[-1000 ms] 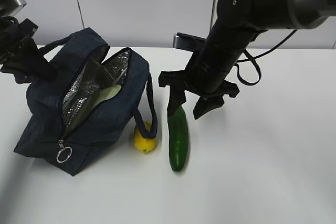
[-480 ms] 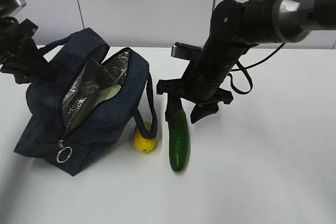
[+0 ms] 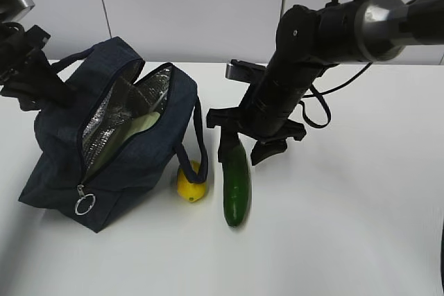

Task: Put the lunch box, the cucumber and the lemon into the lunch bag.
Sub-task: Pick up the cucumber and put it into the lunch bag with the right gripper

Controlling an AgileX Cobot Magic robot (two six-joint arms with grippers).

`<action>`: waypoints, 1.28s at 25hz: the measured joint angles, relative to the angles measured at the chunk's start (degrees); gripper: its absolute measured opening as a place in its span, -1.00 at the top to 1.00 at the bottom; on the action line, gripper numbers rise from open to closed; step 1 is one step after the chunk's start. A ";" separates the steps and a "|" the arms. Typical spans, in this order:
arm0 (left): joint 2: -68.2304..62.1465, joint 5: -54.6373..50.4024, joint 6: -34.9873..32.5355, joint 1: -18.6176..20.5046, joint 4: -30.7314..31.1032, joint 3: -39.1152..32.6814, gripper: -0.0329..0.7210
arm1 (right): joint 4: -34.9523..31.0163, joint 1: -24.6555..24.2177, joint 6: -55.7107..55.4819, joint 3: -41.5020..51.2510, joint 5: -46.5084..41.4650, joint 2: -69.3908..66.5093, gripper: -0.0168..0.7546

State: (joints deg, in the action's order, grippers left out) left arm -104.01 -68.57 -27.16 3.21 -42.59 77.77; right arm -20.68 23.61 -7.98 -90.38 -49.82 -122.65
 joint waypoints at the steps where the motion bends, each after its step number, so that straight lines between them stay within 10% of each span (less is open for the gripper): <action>1: 0.00 0.00 0.00 0.00 0.00 0.00 0.93 | -0.12 0.00 0.00 0.00 0.00 -0.27 -0.28; 32: 0.00 0.00 0.00 0.00 0.11 0.00 0.93 | -0.68 0.13 0.00 -0.13 0.81 -4.49 -0.19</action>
State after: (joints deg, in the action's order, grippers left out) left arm -104.01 -68.57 -27.16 3.21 -42.48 77.77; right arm -21.36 23.73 -7.98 -90.52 -49.01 -127.15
